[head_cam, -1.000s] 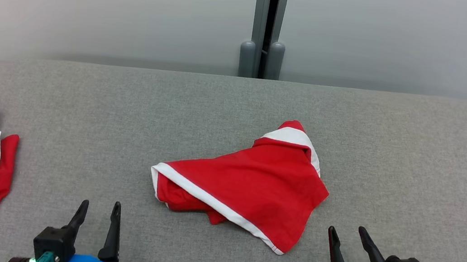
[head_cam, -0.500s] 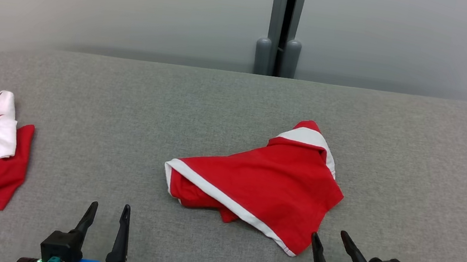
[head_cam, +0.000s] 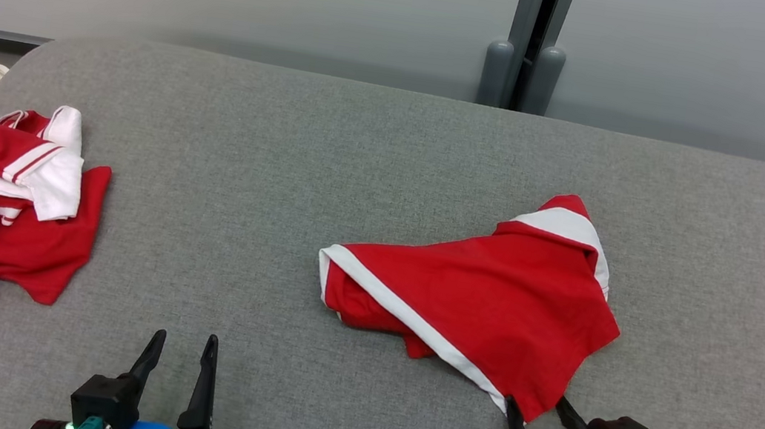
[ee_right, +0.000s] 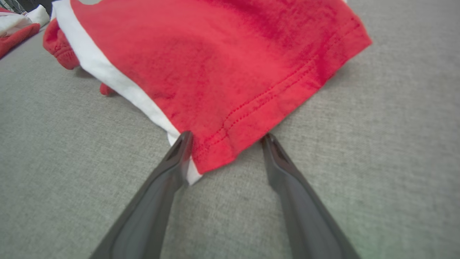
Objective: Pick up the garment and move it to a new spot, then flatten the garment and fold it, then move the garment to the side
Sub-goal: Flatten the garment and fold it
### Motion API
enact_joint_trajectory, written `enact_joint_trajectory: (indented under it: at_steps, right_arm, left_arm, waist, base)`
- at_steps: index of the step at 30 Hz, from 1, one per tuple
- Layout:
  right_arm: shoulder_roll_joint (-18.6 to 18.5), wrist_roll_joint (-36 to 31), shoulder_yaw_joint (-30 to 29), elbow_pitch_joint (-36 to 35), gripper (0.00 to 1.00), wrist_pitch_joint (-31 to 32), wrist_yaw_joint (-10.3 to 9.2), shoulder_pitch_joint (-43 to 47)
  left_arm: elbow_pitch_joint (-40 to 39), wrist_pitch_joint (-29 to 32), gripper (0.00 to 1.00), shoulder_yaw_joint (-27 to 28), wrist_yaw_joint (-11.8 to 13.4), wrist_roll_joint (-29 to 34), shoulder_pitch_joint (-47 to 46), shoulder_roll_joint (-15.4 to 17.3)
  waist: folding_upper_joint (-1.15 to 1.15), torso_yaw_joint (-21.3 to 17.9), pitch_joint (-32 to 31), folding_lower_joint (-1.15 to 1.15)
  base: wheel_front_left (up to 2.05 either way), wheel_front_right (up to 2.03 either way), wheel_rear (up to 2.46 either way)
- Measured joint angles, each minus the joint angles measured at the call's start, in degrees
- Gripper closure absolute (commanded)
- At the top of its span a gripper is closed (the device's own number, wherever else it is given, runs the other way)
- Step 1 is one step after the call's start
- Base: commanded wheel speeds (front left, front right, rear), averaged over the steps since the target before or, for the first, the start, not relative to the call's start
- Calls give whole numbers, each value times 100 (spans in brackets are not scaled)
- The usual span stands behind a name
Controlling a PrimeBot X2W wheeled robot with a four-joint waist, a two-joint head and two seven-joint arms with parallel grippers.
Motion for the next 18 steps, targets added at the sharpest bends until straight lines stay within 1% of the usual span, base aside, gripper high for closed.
enact_joint_trajectory:
  at_steps: [4,5,6,8,9,13,18]
  right_arm:
    - [0,62,143,124,0,-29,0,-76]
    - [-3,93,188,143,67,-38,0,-86]
    - [-7,154,210,132,100,-41,0,-100]
    - [-4,203,120,53,100,-25,0,-121]
    - [-4,223,-18,-51,100,12,0,-114]
    - [10,151,-835,-483,100,14,1,-62]
    - [5,-291,-1760,-722,100,15,1,147]
  left_arm:
    - [-4,0,0,19,-1,-4,-21,1]
    - [-5,0,0,10,-1,-10,-25,1]
    - [-5,0,0,1,-1,-11,-32,0]
    - [-15,0,0,-13,-1,-20,-49,0]
    - [-22,0,0,-20,-1,-25,-54,0]
    - [-78,0,0,-64,-2,-31,-111,0]
    - [-86,0,0,-182,-10,-25,-110,-1]
  waist:
    - [0,-13,51,0]
    - [0,-31,59,0]
    - [0,-53,66,0]
    - [0,-112,77,0]
    - [0,-142,79,0]
    - [0,-249,47,0]
    - [0,-362,-45,0]
  base:
    - [0,0,0]
    - [0,0,0]
    - [0,0,0]
    - [0,0,0]
    - [0,0,0]
    - [0,0,0]
    - [0,0,0]
